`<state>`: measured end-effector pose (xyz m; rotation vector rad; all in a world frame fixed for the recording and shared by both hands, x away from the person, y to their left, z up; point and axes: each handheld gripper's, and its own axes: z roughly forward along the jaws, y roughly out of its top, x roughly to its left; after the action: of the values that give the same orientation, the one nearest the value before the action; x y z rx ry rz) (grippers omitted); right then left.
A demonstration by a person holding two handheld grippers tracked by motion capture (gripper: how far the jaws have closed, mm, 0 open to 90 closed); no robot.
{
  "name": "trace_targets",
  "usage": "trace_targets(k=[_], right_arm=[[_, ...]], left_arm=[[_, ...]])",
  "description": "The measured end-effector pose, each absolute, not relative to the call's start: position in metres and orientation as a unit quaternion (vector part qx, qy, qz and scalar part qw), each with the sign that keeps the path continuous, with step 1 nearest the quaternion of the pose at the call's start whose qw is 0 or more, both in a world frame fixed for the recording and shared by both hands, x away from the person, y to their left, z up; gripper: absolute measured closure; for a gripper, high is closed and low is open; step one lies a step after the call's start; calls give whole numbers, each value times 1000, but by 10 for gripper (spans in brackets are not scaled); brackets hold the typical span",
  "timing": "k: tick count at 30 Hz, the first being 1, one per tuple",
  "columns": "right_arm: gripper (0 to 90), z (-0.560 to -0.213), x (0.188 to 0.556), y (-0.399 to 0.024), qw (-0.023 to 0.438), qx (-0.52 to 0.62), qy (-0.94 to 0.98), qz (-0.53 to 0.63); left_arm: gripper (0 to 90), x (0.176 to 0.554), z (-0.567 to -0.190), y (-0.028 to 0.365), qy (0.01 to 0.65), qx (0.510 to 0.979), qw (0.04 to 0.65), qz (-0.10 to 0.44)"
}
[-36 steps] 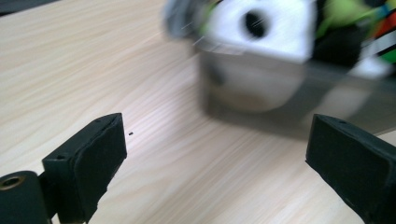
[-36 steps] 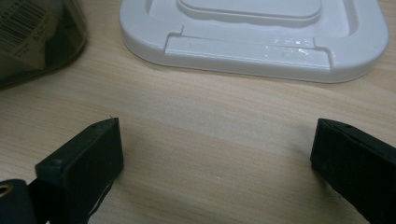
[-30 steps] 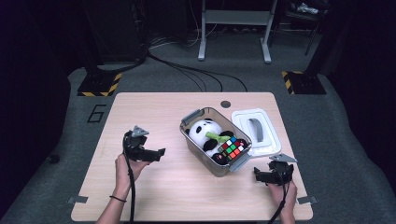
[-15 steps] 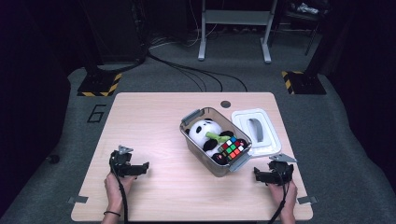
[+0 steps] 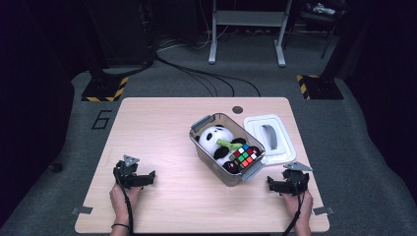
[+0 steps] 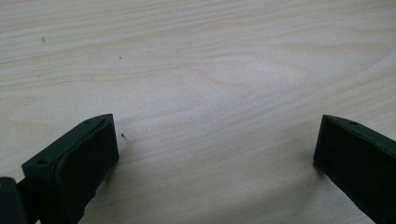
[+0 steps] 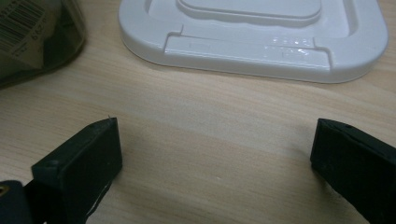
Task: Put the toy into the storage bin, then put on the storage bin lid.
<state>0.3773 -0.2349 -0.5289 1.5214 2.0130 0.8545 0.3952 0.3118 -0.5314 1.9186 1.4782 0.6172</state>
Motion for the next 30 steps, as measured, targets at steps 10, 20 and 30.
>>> trace_targets(k=[10,20,30], right_arm=[[10,-529,377,-235,236,555,734,311],[5,-528,378,-235,234,556,735,311],[0,-510,384,-239,231,554,737,312]], left_arm=[[0,395,-531,311,563,726,316,235],[0,395,-532,311,562,726,316,237],[2,396,-531,311,563,728,313,235]])
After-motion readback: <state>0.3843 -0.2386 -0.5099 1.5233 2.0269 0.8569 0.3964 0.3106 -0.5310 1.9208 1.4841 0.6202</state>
